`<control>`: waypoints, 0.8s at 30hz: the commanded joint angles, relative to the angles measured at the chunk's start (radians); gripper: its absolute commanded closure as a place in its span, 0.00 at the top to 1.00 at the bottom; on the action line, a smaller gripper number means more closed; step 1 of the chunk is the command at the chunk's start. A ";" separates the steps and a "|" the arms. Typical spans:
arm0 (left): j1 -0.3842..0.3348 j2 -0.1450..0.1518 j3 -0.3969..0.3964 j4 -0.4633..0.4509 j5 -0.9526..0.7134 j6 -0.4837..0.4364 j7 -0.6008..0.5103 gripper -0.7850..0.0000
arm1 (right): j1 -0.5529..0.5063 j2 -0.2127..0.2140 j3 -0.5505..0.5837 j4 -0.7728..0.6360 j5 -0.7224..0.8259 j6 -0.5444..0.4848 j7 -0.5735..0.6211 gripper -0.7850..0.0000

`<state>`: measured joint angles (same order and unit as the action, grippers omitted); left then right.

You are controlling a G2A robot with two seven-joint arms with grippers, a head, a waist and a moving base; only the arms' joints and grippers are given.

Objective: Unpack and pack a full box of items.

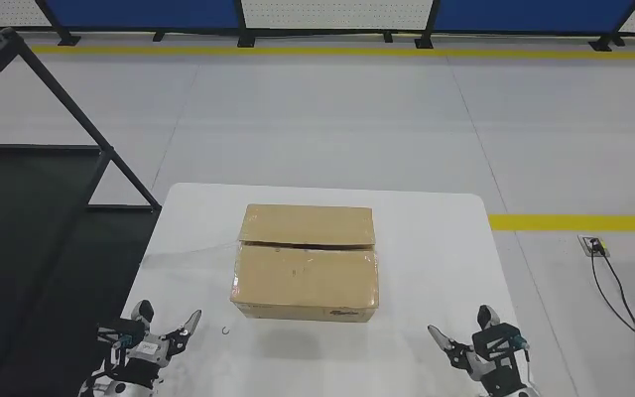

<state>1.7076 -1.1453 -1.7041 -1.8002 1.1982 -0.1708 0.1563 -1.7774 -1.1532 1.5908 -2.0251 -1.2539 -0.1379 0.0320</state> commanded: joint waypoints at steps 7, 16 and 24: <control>-0.001 0.000 0.001 0.000 -0.003 0.000 -0.001 1.00 | 0.004 -0.001 -0.004 0.002 0.011 -0.010 -0.003 1.00; -0.097 0.001 0.016 0.010 -0.067 -0.073 -0.105 1.00 | 0.132 0.001 -0.026 -0.015 0.309 -0.194 0.159 1.00; -0.162 0.002 0.016 0.023 -0.109 -0.090 -0.163 1.00 | 0.229 0.004 -0.029 -0.011 0.478 -0.212 0.324 1.00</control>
<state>1.5447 -1.1437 -1.6877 -1.7768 1.0883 -0.2605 -0.0075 -1.5468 -1.1492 1.5613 -2.0362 -0.7735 -0.3497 0.3664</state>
